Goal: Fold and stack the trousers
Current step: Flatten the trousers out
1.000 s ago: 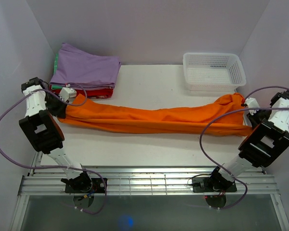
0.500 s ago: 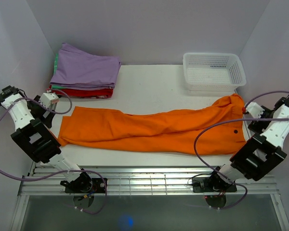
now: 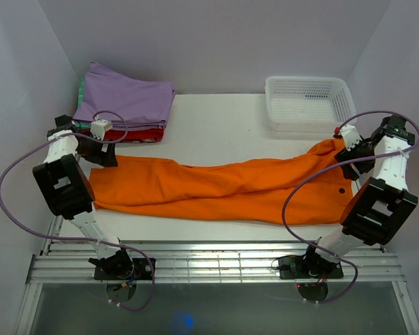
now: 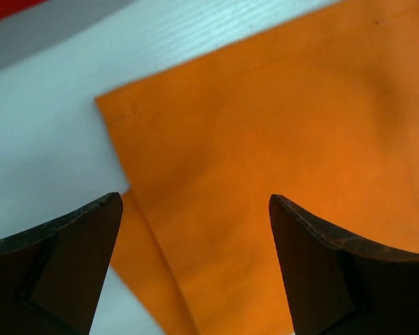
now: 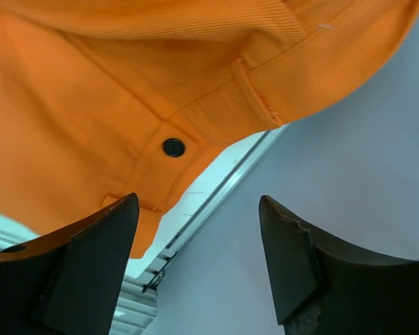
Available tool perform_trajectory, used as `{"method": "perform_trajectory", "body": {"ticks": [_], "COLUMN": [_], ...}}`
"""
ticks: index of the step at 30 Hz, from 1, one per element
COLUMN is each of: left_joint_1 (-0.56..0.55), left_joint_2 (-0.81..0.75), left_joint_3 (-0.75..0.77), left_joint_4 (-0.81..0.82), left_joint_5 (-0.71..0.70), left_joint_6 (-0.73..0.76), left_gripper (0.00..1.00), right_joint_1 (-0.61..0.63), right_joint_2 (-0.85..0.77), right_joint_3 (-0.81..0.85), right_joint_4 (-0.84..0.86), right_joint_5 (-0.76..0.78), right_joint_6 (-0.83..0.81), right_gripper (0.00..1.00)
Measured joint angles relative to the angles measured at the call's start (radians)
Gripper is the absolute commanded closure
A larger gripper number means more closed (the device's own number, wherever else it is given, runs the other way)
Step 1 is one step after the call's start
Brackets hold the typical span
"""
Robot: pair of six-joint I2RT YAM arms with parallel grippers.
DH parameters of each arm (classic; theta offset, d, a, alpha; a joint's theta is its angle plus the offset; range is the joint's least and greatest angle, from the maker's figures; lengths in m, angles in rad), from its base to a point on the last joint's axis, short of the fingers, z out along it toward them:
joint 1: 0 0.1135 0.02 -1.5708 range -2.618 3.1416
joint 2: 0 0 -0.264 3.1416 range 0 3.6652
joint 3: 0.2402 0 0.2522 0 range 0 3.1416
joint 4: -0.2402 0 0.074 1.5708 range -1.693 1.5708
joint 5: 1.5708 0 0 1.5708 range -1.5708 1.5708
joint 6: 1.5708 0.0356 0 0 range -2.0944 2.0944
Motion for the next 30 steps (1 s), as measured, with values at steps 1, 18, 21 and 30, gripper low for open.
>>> {"method": "perform_trajectory", "body": {"ticks": [1, 18, 21, 30], "left_joint_1": [-0.019, -0.085, -0.085, -0.075], "left_joint_2": [0.011, 0.153, 0.154, 0.093], "left_joint_3": [-0.01, -0.042, -0.053, -0.114], "left_joint_4": [0.037, 0.292, 0.299, 0.289], "left_joint_5": [-0.003, -0.051, -0.029, 0.011], "left_joint_6": [-0.036, -0.23, -0.245, -0.26], "left_gripper": [0.04, 0.47, 0.69, 1.0], "right_joint_1": [0.0, 0.017, 0.02, 0.014], "right_joint_2": [0.0, 0.113, 0.169, 0.216], "right_joint_3": [-0.009, 0.041, 0.072, 0.081], "right_joint_4": [0.035, 0.275, 0.294, 0.306], "right_joint_5": [0.005, -0.043, -0.069, -0.136], "right_joint_6": [0.013, 0.22, 0.285, 0.372], "right_gripper": [0.21, 0.02, 0.0, 0.91]}}
